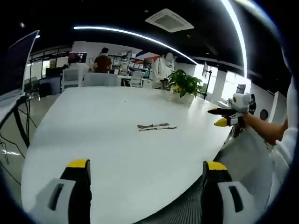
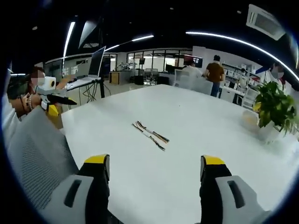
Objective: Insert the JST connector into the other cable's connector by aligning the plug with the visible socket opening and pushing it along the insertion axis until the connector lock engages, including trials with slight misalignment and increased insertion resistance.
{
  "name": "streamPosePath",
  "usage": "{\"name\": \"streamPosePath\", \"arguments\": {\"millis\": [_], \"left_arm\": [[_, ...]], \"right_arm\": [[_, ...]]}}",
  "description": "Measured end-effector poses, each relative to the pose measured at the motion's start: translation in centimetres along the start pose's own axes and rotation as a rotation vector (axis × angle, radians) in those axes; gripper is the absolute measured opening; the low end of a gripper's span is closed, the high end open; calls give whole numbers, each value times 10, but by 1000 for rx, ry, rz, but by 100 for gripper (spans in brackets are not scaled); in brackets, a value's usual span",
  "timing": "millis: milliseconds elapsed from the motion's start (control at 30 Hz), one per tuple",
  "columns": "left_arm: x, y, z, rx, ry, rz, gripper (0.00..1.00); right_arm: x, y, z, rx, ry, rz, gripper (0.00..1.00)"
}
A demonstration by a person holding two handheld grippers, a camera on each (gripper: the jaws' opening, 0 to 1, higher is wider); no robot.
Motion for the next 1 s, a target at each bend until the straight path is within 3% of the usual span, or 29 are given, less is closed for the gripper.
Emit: {"name": "streamPosePath", "arguments": {"millis": [67, 133, 267, 333, 433, 533, 633, 733, 800, 933, 1000], "left_arm": [[7, 0, 2, 28, -80, -21, 99], [15, 0, 4, 50, -129, -34, 99], [23, 4, -4, 37, -159, -47, 99], [22, 4, -2, 46, -193, -50, 99], [25, 6, -2, 50, -170, -40, 99], [28, 12, -8, 34, -172, -41, 99], [38, 20, -18, -2, -278, -112, 99], [27, 16, -10, 60, -233, -57, 99], [28, 16, -11, 60, -232, -63, 99], [32, 18, -13, 79, -357, -113, 99], [29, 16, -13, 84, -341, -100, 99]], "right_arm": [[0, -7, -13, -55, -8, -23, 79], [-4, -13, -18, -57, -2, -28, 80], [-9, -18, -34, -100, 60, -13, 78], [-9, -18, -35, -85, 82, -17, 77], [-7, -18, -37, -80, 108, -34, 77], [-3, -16, -47, -128, 136, -58, 78], [-4, -14, -51, -129, 174, -39, 81], [-8, -13, -51, -119, 241, -33, 81], [-8, -14, -51, -117, 257, -43, 82], [-10, -15, -51, -111, 284, -49, 82], [-11, -15, -51, -114, 285, -48, 82]]}}
Point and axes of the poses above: the point that each gripper's makers call its tool centre point, and the gripper's own axes: y roughly forward along the fingers, x roughly to its right, z roughly out of its top, the point moved 2 cm from there along -y, roughly backward along the fingers
